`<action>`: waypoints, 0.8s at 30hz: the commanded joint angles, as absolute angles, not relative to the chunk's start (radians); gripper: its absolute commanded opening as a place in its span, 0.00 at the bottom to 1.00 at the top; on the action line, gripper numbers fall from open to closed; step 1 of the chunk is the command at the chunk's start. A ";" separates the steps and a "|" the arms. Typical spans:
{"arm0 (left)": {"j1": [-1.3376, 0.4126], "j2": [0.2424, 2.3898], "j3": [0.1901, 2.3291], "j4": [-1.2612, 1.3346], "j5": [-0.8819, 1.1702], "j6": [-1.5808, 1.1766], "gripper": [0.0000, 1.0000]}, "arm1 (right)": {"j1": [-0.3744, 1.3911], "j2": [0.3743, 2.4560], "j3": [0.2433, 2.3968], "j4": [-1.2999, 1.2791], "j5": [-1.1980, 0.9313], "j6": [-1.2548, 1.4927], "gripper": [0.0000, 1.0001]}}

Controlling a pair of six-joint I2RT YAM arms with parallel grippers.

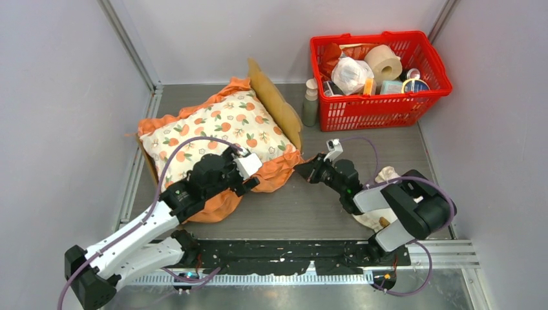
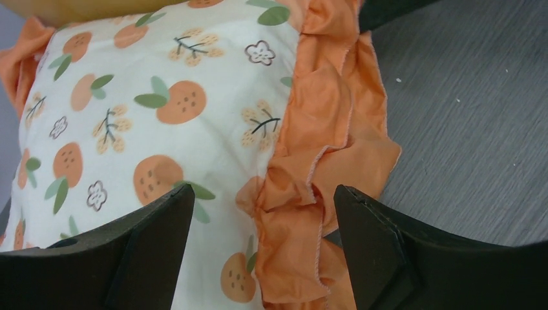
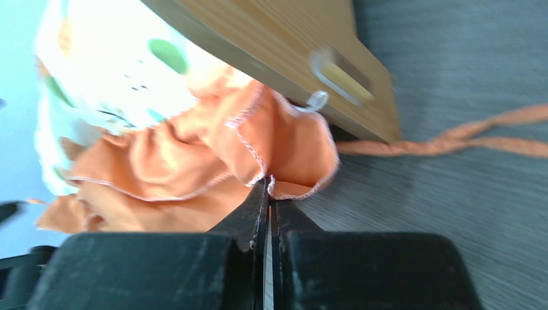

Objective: Set up the pet bed
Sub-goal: Cross the ropes on the bed frame.

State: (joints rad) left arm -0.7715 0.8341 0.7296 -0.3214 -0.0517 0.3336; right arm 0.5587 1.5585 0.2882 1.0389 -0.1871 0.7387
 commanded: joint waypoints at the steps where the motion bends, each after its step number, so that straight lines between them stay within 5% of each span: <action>1: -0.805 0.863 0.685 -0.124 0.068 0.491 0.83 | 0.555 1.447 0.346 1.085 -0.231 0.782 0.05; 12: -0.929 1.159 0.735 0.150 0.061 0.491 0.87 | 0.555 1.339 0.421 0.982 -0.263 0.867 0.05; 24: -0.940 1.383 0.898 0.128 -0.113 0.403 0.88 | 0.558 1.324 0.445 0.983 -0.289 0.908 0.05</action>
State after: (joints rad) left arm -0.9360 1.3144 0.8070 0.1028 0.0074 0.4427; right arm 0.5587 1.3666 0.4099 0.9550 -0.2756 0.8867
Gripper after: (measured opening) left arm 0.878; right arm 0.063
